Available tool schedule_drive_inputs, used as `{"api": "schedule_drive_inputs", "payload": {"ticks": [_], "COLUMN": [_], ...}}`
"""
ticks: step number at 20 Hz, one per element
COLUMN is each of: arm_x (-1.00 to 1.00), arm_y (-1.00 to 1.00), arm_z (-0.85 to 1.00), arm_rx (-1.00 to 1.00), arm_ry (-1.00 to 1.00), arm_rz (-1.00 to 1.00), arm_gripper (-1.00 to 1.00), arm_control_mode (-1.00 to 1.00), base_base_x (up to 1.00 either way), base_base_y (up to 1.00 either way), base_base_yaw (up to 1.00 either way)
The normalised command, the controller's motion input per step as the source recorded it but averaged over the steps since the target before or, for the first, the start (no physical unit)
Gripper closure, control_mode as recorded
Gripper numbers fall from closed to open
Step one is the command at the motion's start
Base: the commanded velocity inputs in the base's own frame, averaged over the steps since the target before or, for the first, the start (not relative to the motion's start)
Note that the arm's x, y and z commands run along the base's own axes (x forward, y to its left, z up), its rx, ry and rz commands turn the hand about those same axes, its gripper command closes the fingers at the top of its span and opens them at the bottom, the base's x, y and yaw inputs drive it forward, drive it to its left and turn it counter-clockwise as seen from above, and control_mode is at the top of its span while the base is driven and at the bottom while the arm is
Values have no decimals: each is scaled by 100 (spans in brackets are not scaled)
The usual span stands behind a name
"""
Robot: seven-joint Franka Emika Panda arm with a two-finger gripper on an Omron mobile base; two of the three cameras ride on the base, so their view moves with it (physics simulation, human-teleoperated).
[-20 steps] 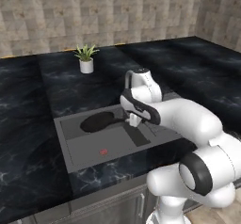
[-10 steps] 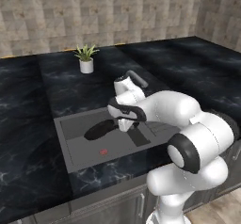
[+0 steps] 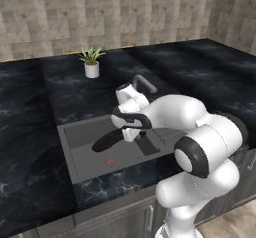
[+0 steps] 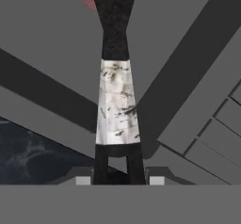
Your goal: Move the pot and pan from the stove into the sink.
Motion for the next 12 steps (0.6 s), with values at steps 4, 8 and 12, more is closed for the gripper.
{"api": "schedule_drive_inputs", "payload": {"ticks": [4,8,12], "arm_x": [17,27,29], "arm_y": [19,25,28], "arm_z": [-25,-45,-41], "arm_rx": [-10,-13,-13], "arm_ry": [4,8,6], "arm_rz": [-3,-5,-6], "arm_gripper": [100,100,100], "arm_control_mode": [-100,-100,-100], "base_base_x": [0,0,0], "base_base_y": [0,0,0], "base_base_yaw": [0,0,0]}}
